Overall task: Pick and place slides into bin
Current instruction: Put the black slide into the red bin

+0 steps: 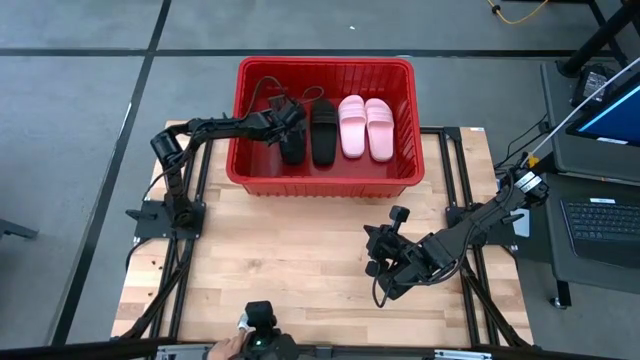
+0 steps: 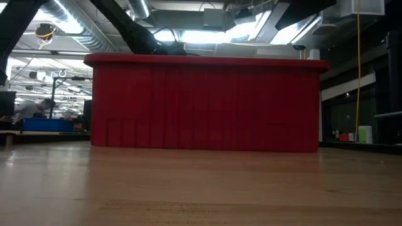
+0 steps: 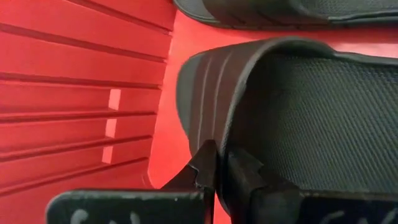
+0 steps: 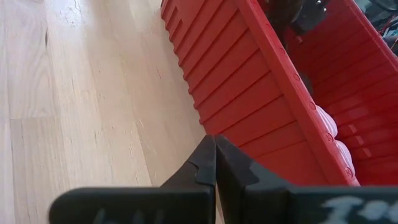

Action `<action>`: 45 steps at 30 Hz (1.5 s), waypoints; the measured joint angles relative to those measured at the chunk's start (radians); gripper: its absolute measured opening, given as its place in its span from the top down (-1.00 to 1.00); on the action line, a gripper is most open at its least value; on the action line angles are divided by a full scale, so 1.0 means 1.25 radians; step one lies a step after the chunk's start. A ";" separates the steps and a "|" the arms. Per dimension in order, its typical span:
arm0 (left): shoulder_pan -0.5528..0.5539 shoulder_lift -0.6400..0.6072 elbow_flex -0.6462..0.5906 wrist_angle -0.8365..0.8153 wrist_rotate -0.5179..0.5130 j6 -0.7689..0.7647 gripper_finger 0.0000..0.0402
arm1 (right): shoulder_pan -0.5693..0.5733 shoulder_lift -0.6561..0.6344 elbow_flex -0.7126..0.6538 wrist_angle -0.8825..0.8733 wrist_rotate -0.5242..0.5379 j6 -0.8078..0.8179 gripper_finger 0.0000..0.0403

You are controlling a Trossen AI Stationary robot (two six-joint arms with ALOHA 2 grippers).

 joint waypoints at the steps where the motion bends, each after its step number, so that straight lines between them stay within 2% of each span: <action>1: 0.000 0.001 0.000 -0.001 0.001 0.000 0.96 | 0.000 0.000 0.000 0.000 0.000 0.000 0.97; 16: 0.007 0.000 0.000 0.013 0.000 0.009 0.91 | 0.000 0.000 0.000 -0.001 0.000 0.000 0.97; 21: 0.009 0.000 0.000 0.012 0.044 0.009 0.87 | 0.000 0.000 0.000 -0.001 0.000 0.000 0.97; 25: 0.009 0.000 0.000 0.013 0.048 0.009 0.81 | 0.000 0.000 0.000 -0.001 0.000 0.000 0.97; 34: 0.009 0.000 0.000 0.017 0.090 0.009 0.58 | 0.000 0.000 0.000 -0.001 0.000 0.001 0.97; 45: 0.009 0.000 0.000 0.034 0.092 0.022 0.21 | 0.000 0.000 0.000 -0.001 0.000 0.002 0.97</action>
